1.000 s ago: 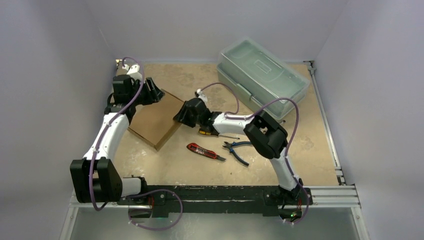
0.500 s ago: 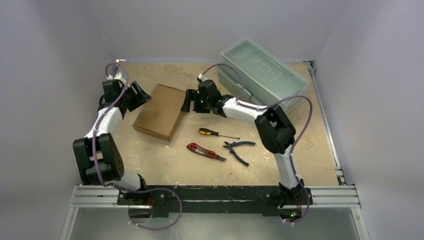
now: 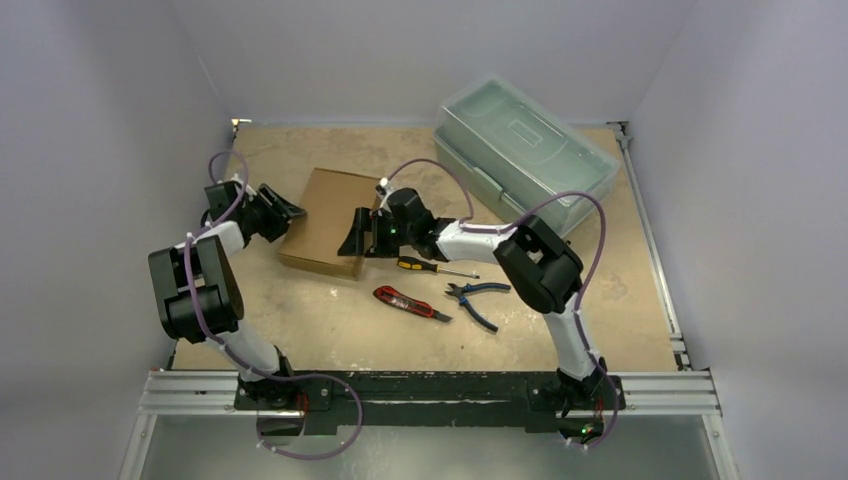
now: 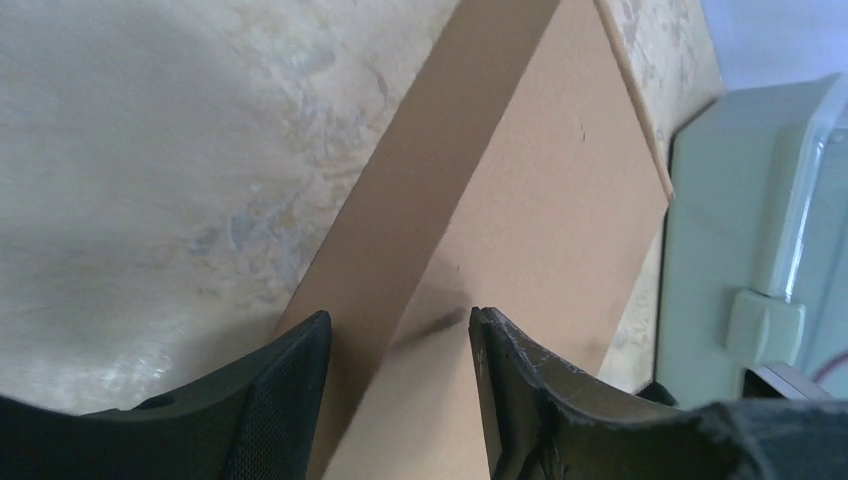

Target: Unpack the express box

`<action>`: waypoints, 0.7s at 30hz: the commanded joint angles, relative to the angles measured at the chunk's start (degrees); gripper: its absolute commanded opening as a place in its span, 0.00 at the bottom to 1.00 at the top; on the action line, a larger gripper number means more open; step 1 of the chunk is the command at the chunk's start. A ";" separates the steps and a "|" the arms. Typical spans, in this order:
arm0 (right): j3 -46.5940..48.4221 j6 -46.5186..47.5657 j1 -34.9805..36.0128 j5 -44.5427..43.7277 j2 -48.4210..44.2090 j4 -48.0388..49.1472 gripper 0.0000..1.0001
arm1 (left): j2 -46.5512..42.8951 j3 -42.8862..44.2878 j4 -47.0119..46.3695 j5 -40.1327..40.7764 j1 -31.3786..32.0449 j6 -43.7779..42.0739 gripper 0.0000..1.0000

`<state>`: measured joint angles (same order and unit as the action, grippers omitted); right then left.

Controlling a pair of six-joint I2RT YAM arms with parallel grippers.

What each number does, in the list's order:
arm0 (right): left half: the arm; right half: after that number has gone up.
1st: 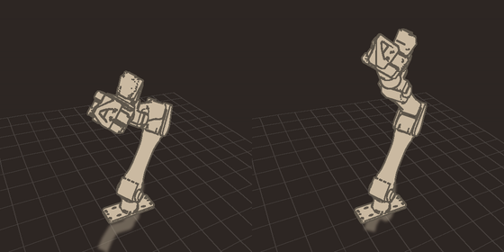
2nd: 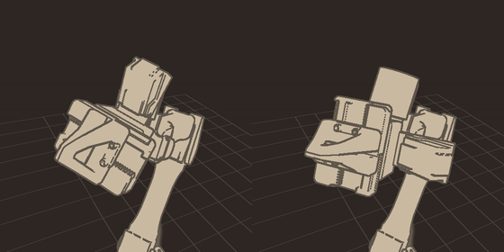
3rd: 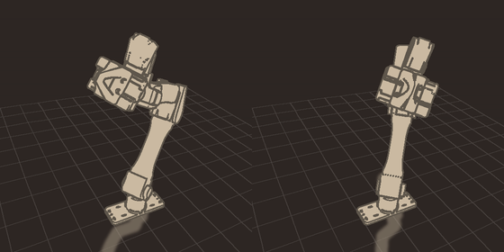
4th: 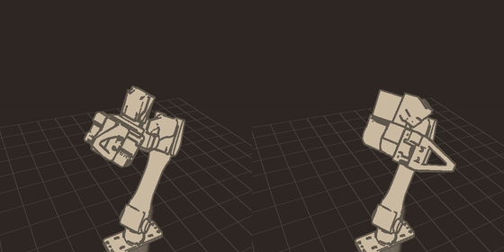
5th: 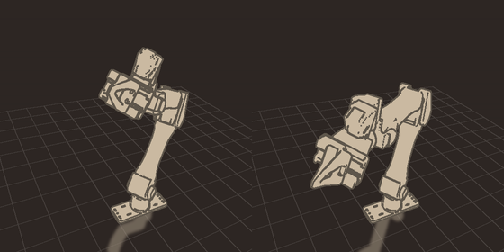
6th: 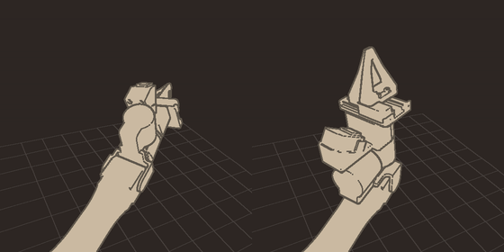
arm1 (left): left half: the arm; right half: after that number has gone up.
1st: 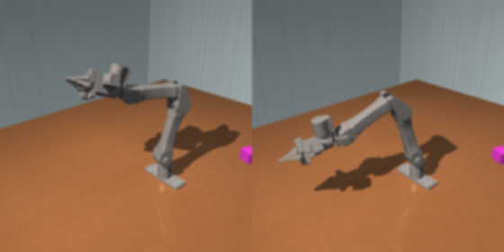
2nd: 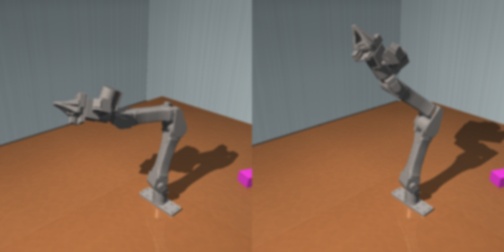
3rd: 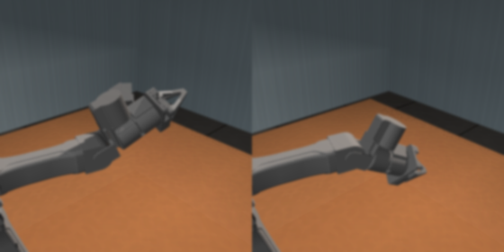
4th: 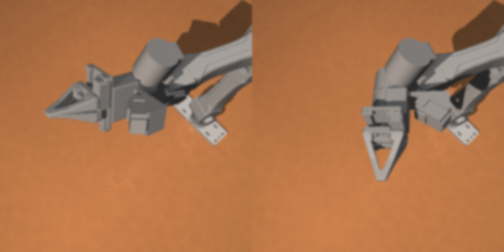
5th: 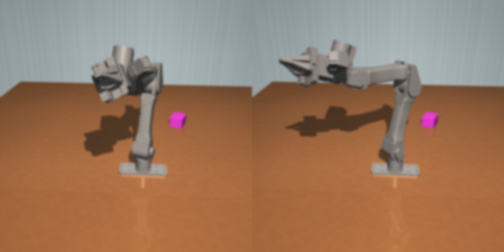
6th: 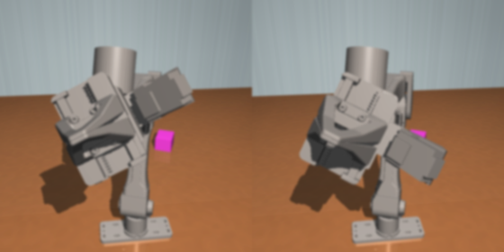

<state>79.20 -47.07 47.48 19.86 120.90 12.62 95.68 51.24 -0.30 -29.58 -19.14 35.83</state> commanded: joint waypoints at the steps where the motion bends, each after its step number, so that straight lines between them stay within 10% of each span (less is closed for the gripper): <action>1: 3.75 -4.75 0.15 5.29 2.50 5.23 0.95 | -0.15 -2.31 -6.81 -5.98 0.64 3.52 0.52; 10: 7.22 8.08 -3.77 -3.72 -1.33 -11.52 0.99 | -4.21 -8.54 -10.30 -8.40 6.69 6.59 0.50; 21: 6.96 17.68 -8.04 -9.92 -4.04 -20.61 0.99 | -10.42 -5.31 8.52 2.58 14.65 -3.32 0.59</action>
<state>84.14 -34.89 39.55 13.06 120.16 -4.73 88.55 44.47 1.43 -29.34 -5.10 35.27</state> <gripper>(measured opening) 0.987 0.586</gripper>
